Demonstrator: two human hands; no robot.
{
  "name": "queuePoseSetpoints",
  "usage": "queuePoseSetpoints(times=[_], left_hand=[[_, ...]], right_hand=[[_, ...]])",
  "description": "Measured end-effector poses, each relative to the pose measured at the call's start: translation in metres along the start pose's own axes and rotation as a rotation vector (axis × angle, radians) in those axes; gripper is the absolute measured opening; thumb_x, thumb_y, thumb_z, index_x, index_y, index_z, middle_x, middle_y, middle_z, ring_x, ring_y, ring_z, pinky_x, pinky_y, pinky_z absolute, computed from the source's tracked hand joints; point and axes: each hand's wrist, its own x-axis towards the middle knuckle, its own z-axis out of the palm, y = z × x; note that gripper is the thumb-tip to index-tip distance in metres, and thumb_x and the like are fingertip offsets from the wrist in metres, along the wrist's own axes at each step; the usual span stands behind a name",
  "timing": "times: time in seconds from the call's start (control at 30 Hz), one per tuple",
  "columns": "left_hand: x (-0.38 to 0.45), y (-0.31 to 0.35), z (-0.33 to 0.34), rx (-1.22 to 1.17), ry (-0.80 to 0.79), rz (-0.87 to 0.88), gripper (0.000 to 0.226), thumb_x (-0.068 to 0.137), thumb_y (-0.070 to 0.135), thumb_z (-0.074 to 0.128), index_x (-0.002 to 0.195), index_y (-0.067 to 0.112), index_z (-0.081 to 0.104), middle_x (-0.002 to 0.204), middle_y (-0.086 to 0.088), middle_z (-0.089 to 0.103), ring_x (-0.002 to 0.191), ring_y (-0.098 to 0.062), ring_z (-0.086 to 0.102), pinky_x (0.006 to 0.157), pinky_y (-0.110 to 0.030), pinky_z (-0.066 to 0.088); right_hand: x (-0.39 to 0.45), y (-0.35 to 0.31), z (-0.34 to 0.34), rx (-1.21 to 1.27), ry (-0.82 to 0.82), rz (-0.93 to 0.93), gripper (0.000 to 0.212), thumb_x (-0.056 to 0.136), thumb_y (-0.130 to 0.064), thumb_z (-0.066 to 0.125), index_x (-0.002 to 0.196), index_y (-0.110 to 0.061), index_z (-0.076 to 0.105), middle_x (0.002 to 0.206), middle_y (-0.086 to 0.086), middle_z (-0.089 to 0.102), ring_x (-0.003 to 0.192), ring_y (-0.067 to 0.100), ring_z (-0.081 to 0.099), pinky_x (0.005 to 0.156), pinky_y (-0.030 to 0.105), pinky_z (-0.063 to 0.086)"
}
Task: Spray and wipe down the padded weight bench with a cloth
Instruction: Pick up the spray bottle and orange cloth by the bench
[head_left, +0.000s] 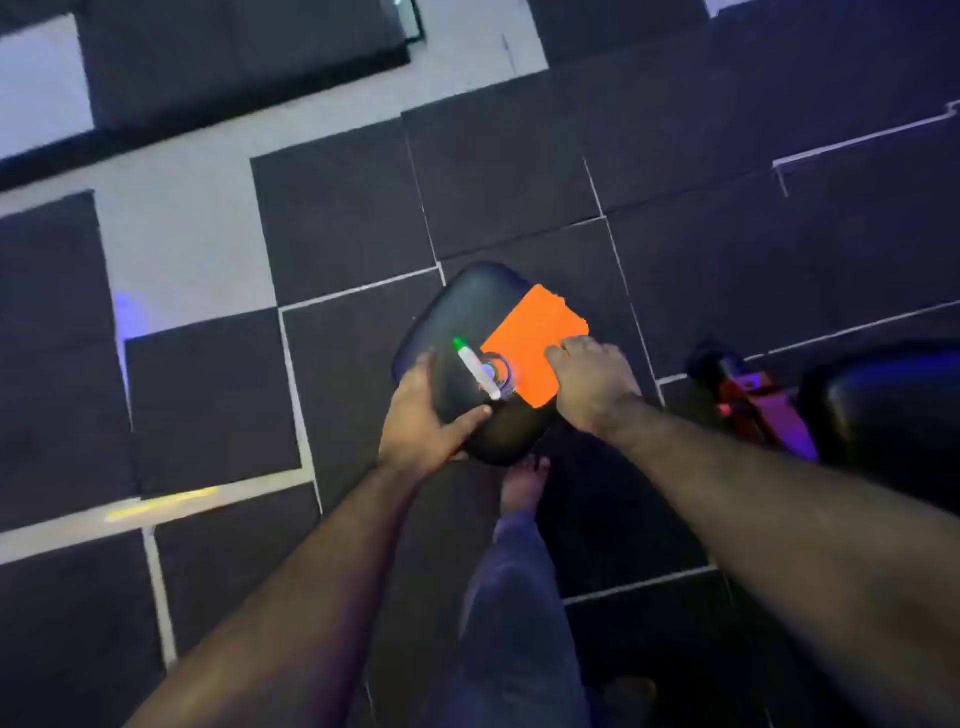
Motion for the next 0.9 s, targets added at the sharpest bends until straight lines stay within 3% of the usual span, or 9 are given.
queuePoseSetpoints(times=[0.1, 0.23, 0.33, 0.4, 0.5, 0.6, 0.67, 0.77, 0.9], left_hand=[[0.032, -0.008, 0.024, -0.174, -0.036, 0.049, 0.126, 0.070, 0.047, 0.100, 0.170, 0.022, 0.027, 0.169, 0.001, 0.044, 0.157, -0.009, 0.039, 0.129, -0.043, 0.035], [0.060, -0.007, 0.054, -0.157, 0.036, 0.027, 0.136, 0.067, 0.076, 0.089, 0.171, 0.029, 0.017, 0.156, -0.003, 0.057, 0.144, -0.020, 0.056, 0.119, -0.048, 0.048], [0.069, -0.003, 0.067, -0.206, 0.104, 0.101, 0.109, 0.090, 0.079, 0.065, 0.166, 0.011, 0.026, 0.121, 0.010, 0.066, 0.106, -0.006, 0.063, 0.104, -0.027, 0.053], [0.068, 0.001, 0.071, -0.273, 0.161, 0.071, 0.090, 0.097, 0.076, 0.059, 0.157, 0.012, 0.037, 0.124, 0.019, 0.061, 0.107, 0.004, 0.061, 0.101, -0.022, 0.048], [0.063, 0.015, 0.070, -0.312, 0.182, 0.039, 0.078, 0.099, 0.060, 0.061, 0.154, 0.010, 0.040, 0.118, 0.008, 0.060, 0.102, 0.013, 0.061, 0.090, -0.006, 0.043], [0.057, 0.035, 0.064, -0.270, 0.143, 0.163, 0.073, 0.103, 0.050, 0.060, 0.154, 0.000, 0.042, 0.106, 0.007, 0.054, 0.096, 0.011, 0.058, 0.089, -0.003, 0.039], [0.050, 0.053, 0.058, -0.181, 0.122, 0.294, 0.070, 0.108, 0.055, 0.053, 0.153, 0.002, 0.046, 0.113, 0.001, 0.051, 0.098, 0.007, 0.055, 0.093, -0.007, 0.039], [0.036, 0.087, 0.053, -0.070, 0.002, 0.459, 0.068, 0.109, 0.061, 0.044, 0.147, 0.006, 0.056, 0.124, -0.005, 0.051, 0.106, -0.008, 0.055, 0.098, -0.018, 0.042], [0.003, 0.146, 0.073, 0.064, -0.187, 0.629, 0.057, 0.108, 0.045, 0.046, 0.133, -0.003, 0.064, 0.128, -0.021, 0.059, 0.116, -0.006, 0.050, 0.103, -0.008, 0.035]], right_hand=[[0.061, 0.000, 0.005, -0.136, -0.034, -0.107, 0.060, 0.099, -0.013, 0.047, 0.157, -0.020, 0.036, 0.168, 0.012, 0.032, 0.158, 0.029, 0.028, 0.119, 0.053, 0.034], [0.125, -0.002, 0.014, -0.246, -0.099, -0.326, 0.070, 0.104, -0.007, 0.041, 0.168, -0.026, 0.019, 0.177, 0.008, 0.015, 0.163, 0.029, 0.018, 0.122, 0.056, 0.035], [0.154, 0.001, 0.016, -0.371, -0.076, -0.466, 0.065, 0.104, -0.014, 0.048, 0.165, -0.024, 0.027, 0.165, 0.010, 0.034, 0.154, 0.032, 0.033, 0.119, 0.053, 0.036], [0.159, -0.001, 0.018, -0.379, -0.062, -0.484, 0.054, 0.101, -0.015, 0.053, 0.154, -0.019, 0.041, 0.147, 0.011, 0.051, 0.138, 0.034, 0.048, 0.113, 0.049, 0.039], [0.147, 0.002, 0.019, -0.235, -0.135, -0.375, 0.038, 0.097, -0.006, 0.052, 0.135, -0.011, 0.054, 0.133, 0.015, 0.058, 0.125, 0.037, 0.055, 0.101, 0.049, 0.047], [0.113, 0.012, 0.022, 0.042, -0.197, -0.208, 0.032, 0.093, -0.007, 0.054, 0.125, -0.008, 0.057, 0.128, 0.017, 0.055, 0.117, 0.041, 0.060, 0.090, 0.049, 0.048], [0.078, 0.024, 0.027, 0.306, -0.186, -0.075, 0.026, 0.093, -0.006, 0.054, 0.119, -0.006, 0.055, 0.125, 0.018, 0.054, 0.111, 0.044, 0.063, 0.084, 0.046, 0.046], [0.011, 0.047, 0.031, 0.561, -0.117, 0.077, 0.023, 0.095, -0.008, 0.055, 0.118, -0.007, 0.056, 0.122, 0.019, 0.065, 0.112, 0.041, 0.065, 0.084, 0.041, 0.048], [-0.098, 0.081, 0.040, 0.799, -0.008, 0.186, 0.021, 0.095, -0.011, 0.062, 0.116, -0.007, 0.059, 0.117, 0.017, 0.068, 0.110, 0.036, 0.064, 0.088, 0.041, 0.049]])
